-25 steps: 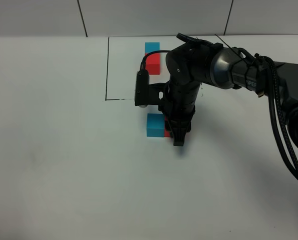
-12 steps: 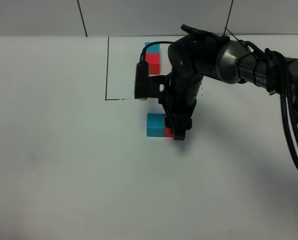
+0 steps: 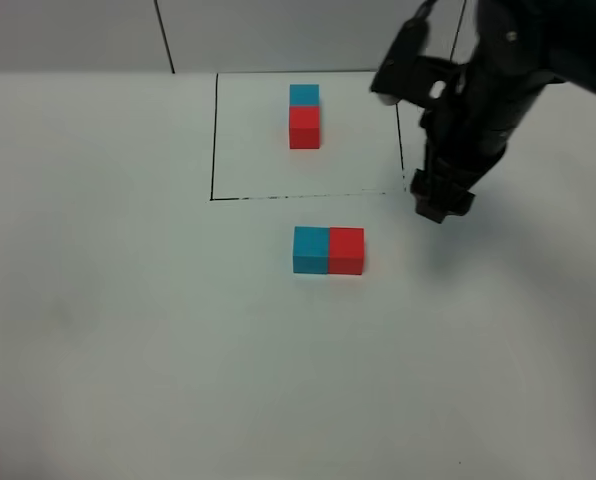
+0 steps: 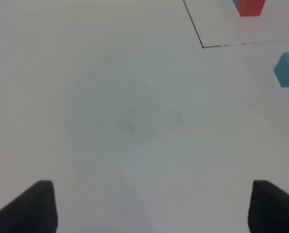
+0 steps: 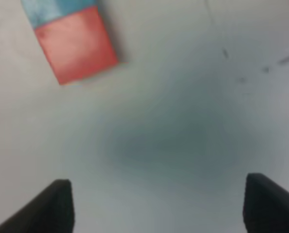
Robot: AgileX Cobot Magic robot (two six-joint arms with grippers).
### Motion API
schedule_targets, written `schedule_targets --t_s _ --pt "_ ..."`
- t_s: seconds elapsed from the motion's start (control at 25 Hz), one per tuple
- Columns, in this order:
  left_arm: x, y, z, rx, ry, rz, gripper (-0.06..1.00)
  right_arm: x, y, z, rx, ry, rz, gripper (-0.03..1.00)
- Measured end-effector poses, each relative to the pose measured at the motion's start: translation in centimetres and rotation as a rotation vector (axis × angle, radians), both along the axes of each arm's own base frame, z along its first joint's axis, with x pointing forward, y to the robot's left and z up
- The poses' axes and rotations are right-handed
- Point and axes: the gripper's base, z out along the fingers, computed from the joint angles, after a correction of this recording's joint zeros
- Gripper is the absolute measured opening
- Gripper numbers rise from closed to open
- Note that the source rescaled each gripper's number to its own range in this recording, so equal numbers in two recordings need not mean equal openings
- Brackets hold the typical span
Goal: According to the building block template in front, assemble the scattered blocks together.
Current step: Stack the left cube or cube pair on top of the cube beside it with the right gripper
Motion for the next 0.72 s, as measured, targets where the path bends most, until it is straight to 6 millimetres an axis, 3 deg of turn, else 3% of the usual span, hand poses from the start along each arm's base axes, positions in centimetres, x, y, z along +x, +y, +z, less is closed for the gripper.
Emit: schedule_targets --t_s 0.16,0.28,0.4,0.52,0.72 --pt "0.0 0.0 0.0 0.000 0.000 0.000 0.86 -3.9 -3.9 1.5 0.064 -0.118 -0.154 0.72" --pt "0.0 0.0 0.0 0.000 0.000 0.000 0.86 -6.8 -5.9 1.5 0.112 -0.148 -0.283 0.87" --pt "0.0 0.0 0.0 0.000 0.000 0.000 0.86 -9.0 -6.8 1.4 0.124 -0.150 -0.337 0.92" --pt "0.0 0.0 0.0 0.000 0.000 0.000 0.86 -9.7 -6.9 1.3 0.119 -0.152 -0.337 0.92" --pt "0.0 0.0 0.0 0.000 0.000 0.000 0.86 -9.3 -6.2 0.9 0.090 -0.156 -0.240 0.92"
